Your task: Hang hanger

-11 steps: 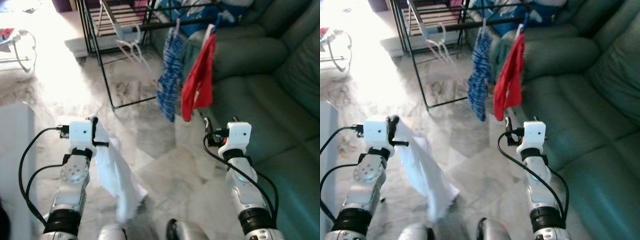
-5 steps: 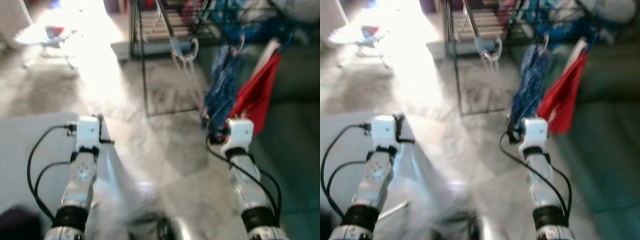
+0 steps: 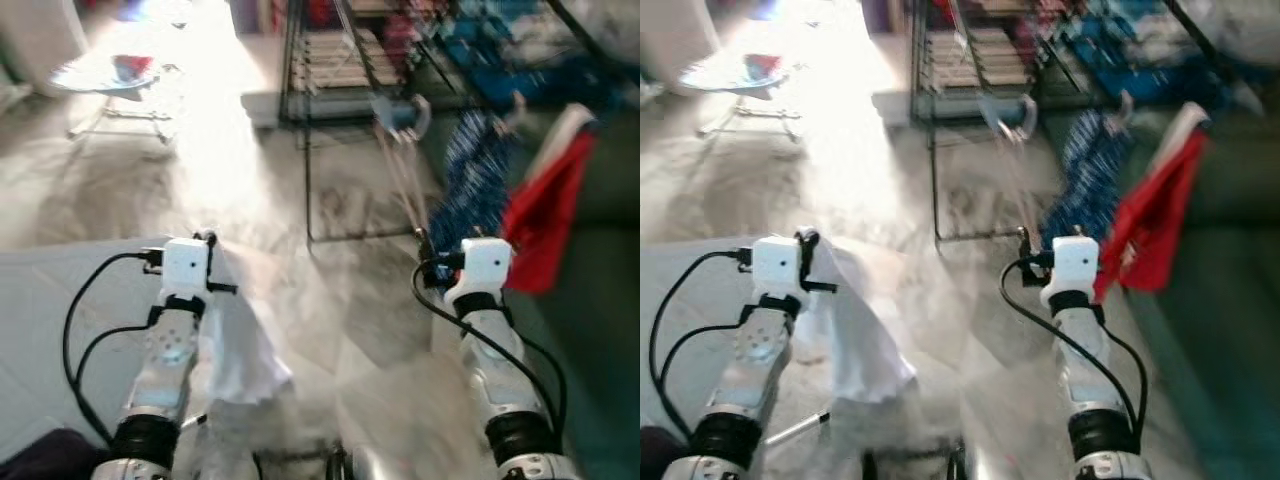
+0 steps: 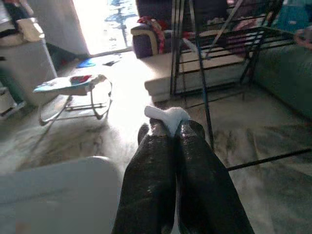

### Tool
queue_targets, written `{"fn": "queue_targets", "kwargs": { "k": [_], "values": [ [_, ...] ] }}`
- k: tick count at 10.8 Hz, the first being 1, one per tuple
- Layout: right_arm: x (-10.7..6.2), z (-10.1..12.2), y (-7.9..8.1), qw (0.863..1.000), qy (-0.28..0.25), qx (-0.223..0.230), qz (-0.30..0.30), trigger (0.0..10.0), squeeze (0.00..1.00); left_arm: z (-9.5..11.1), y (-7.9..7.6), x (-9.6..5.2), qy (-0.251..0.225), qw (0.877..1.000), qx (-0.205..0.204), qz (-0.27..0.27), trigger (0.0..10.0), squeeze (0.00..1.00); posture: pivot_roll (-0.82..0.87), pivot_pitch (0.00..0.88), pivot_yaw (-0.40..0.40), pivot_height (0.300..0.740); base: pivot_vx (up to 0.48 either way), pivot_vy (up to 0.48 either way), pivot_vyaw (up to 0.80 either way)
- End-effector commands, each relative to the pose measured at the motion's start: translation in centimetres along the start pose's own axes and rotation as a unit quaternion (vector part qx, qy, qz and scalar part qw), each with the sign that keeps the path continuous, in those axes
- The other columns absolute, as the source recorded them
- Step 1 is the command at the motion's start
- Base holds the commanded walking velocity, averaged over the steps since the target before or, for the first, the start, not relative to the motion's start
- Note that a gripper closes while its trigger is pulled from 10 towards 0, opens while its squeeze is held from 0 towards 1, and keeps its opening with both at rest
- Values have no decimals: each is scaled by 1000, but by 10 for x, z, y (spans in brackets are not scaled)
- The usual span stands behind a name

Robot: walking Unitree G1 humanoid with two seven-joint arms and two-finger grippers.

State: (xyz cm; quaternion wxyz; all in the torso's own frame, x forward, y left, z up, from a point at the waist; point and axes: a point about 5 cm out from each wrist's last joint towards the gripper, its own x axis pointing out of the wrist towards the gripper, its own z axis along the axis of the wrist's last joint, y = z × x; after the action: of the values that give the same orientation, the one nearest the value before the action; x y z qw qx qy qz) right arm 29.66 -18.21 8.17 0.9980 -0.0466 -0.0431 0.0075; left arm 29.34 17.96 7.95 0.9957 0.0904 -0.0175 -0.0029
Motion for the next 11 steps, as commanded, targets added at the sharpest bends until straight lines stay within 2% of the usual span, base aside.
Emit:
{"fn": "queue_targets", "kwargs": {
  "k": [1,5,7,9,10,11],
  "values": [
    [1,2,0,1000,-3,-2,-3,10000,0,12,1,5,-26,1000,-4,-4,10000,0,-1,105,-51,740,480,0,0],
    [2,2,3,1000,-6,-12,1,10000,0,12,-1,5,-22,1000,-6,-6,10000,0,4,107,-48,740,480,0,0],
    [2,2,4,1000,-5,-14,-1,10000,0,11,1,6,-19,1000,-5,3,10000,0,4,109,-46,740,0,0,0],
    [3,-2,4,1000,20,-6,10,10000,0,11,8,8,-14,1000,12,24,10000,0,-1,134,-32,740,0,0,0],
    [5,-1,7,998,22,-24,57,10000,0,10,14,9,-10,999,25,28,10000,0,-6,146,-30,740,0,0,0],
    [12,2,6,997,27,-31,70,10000,0,9,20,10,-6,999,30,29,10000,0,-2,148,-33,740,0,0,0]
  ]
}}
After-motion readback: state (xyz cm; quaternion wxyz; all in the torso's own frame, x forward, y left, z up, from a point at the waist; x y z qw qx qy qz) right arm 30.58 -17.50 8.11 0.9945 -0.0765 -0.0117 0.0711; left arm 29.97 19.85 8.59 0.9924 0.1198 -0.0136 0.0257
